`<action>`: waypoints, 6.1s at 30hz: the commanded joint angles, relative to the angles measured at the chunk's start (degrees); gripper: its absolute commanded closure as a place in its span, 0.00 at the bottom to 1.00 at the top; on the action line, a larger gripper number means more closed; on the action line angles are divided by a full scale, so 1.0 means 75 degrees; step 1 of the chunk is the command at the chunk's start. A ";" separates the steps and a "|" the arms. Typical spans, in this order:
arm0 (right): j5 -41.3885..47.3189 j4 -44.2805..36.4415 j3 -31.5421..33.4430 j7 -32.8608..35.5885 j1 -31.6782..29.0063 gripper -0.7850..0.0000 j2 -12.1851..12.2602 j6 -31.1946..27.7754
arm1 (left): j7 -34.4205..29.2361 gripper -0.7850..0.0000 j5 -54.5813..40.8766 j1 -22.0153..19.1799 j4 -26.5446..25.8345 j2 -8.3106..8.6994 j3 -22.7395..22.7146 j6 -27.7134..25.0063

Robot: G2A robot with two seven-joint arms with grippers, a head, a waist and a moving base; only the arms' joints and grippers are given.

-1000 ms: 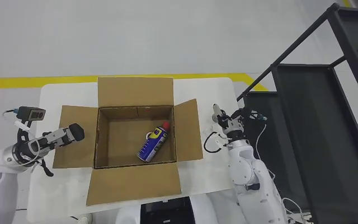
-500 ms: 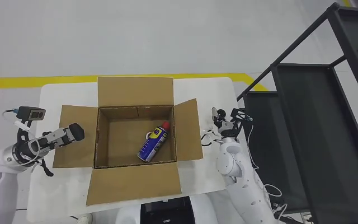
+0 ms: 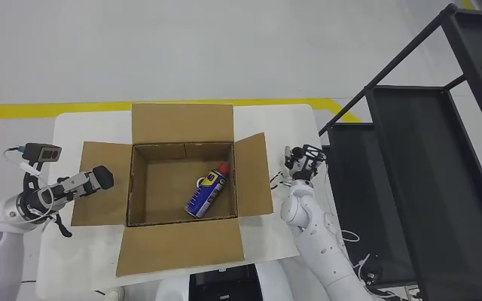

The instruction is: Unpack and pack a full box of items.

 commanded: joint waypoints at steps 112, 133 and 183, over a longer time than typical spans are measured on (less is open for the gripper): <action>-0.5385 -0.2916 -0.5399 0.5111 0.0320 1.00 -0.0862 -0.0371 | 0.0000 0.00 0.0000 0.0000 0.0000 0.0000 0.0000 0.0000; -0.5305 -0.2745 -0.5441 0.5075 0.0408 1.00 -0.0929 -0.0308 | 0.0000 0.00 0.0000 0.0000 0.0000 0.0000 0.0000 0.0000; -0.2530 0.2896 -0.5738 0.5115 0.3914 0.22 -0.2823 -0.1636 | 0.0000 0.00 0.0000 0.0000 0.0000 0.0000 0.0000 0.0000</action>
